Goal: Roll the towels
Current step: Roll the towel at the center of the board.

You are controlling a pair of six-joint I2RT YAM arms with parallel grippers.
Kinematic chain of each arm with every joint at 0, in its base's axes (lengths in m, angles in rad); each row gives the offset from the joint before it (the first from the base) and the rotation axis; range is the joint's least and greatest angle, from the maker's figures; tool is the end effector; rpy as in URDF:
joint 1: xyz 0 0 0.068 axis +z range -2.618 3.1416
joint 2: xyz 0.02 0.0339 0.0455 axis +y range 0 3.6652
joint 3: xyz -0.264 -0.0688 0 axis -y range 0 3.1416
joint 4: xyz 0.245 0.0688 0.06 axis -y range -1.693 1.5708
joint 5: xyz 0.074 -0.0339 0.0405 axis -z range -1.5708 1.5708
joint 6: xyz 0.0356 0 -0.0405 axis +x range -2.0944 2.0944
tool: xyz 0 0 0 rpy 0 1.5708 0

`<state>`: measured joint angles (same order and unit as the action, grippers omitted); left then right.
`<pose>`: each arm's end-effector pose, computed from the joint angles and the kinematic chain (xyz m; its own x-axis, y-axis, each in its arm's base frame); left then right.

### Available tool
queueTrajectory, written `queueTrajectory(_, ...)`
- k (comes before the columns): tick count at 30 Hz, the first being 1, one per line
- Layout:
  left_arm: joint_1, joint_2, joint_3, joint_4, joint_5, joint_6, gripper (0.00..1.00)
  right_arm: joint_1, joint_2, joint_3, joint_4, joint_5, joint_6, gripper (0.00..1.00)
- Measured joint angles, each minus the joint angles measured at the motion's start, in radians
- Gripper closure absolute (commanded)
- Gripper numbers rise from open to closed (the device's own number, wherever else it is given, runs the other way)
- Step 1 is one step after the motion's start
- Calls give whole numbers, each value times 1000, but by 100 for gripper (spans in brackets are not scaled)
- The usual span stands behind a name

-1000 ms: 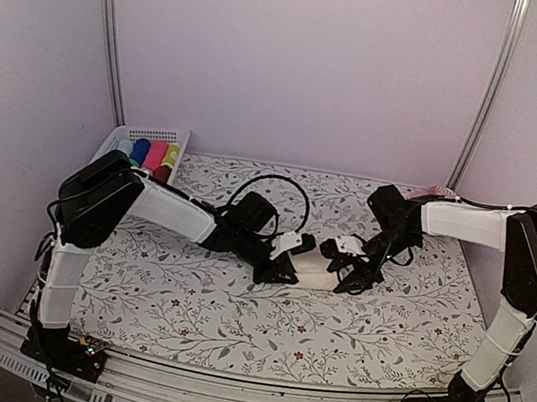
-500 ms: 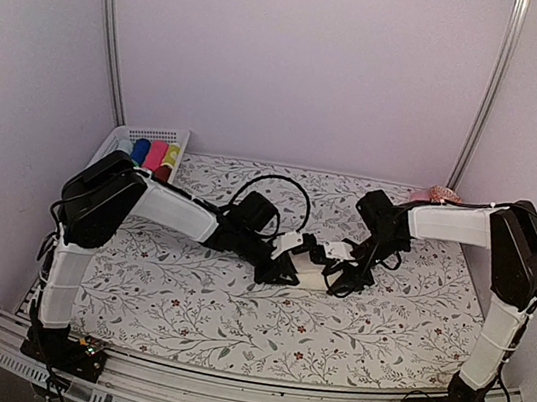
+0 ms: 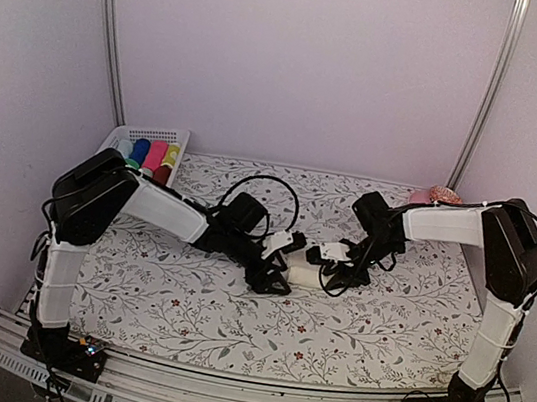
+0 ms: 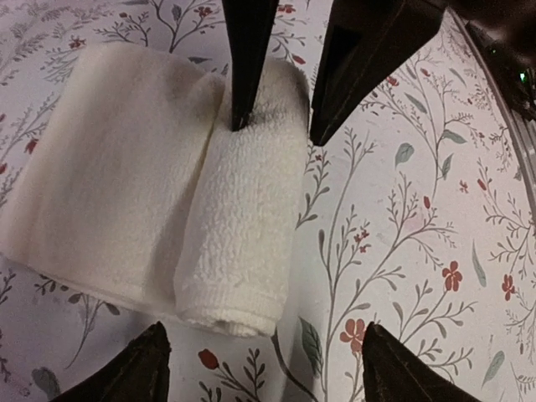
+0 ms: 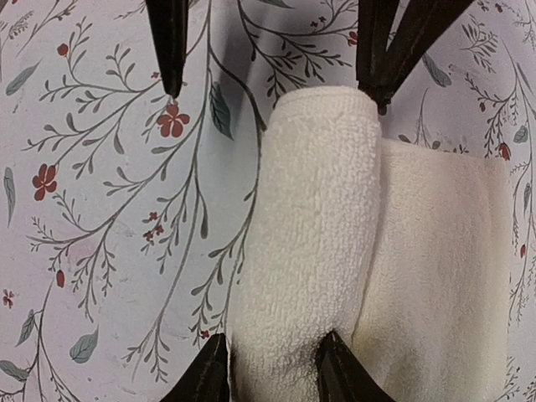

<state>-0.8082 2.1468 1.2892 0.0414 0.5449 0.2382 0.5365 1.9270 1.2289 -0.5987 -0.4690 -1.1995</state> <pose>0.2913 -0.3316 0.1128 -0.2853 0.5907 -0.7548 0.9580 0.2003 -0.2053 0.3072 0.2014 0.1476 0.2226 -0.8347 -0.5037 -0.9746 -0.2030 -0.0943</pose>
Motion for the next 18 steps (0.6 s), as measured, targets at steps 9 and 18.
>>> queueTrajectory(9,4,-164,-179,178,-36,-10,14,0,16,9,18,29,35,72)
queueTrajectory(18,-48,-230,-282,303,-163,115,19,0,64,89,-70,11,53,80)
